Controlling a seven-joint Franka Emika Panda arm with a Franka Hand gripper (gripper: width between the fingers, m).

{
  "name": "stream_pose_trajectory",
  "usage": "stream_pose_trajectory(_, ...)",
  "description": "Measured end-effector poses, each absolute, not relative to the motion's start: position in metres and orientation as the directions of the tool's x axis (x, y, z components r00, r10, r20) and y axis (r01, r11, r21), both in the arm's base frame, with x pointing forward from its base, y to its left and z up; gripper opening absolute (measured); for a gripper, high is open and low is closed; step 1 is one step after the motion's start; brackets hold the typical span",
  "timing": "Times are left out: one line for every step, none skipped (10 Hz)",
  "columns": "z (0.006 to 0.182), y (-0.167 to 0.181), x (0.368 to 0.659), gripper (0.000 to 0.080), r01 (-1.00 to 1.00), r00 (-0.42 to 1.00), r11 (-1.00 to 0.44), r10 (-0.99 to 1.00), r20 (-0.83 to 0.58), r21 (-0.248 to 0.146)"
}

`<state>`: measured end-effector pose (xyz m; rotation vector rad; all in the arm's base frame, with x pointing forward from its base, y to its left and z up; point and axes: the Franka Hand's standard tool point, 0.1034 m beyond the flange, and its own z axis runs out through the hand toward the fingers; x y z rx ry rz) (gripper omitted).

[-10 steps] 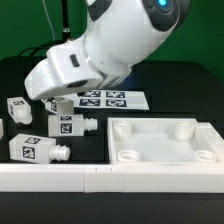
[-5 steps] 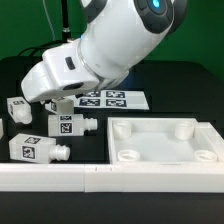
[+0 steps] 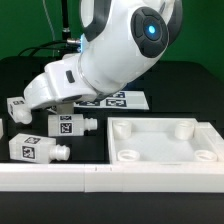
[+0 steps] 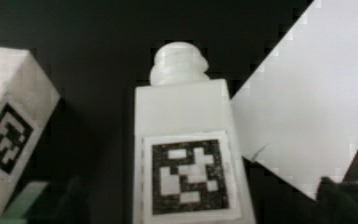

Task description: Assemble one leg

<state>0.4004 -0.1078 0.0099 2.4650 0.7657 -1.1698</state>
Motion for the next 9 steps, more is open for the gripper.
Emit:
stream_pose_trajectory(0.01,-0.108,0.4,0.0528,0.584,0.524,-0.81,0.334,-0.783,0.045)
stream_pose_trajectory(0.01,-0.108,0.4,0.0388,0.584,0.524,-0.81,0.334,-0.783,0.045)
stream_pose_trajectory(0.01,-0.108,0.4,0.0282,0.584,0.524,-0.81,0.334,-0.783,0.045)
stream_pose_trajectory(0.01,-0.108,0.401,0.0282,0.585,0.525,-0.81,0.334,-0.783,0.046)
stream_pose_trajectory(0.014,-0.104,0.403,0.0284,0.584,0.523,-0.81,0.333,-0.785,0.046)
stream_pose_trajectory(0.038,-0.086,0.415,0.0284,0.565,0.52,-0.824,0.315,-0.794,0.044)
stream_pose_trajectory(0.069,-0.058,0.431,0.0284,0.493,0.534,-0.869,0.255,-0.806,0.052)
stream_pose_trajectory(0.096,-0.035,0.458,0.0284,0.444,0.568,-0.893,0.213,-0.795,0.078)
stream_pose_trajectory(0.112,-0.032,0.483,0.0284,0.443,0.613,-0.891,0.221,-0.759,0.098)
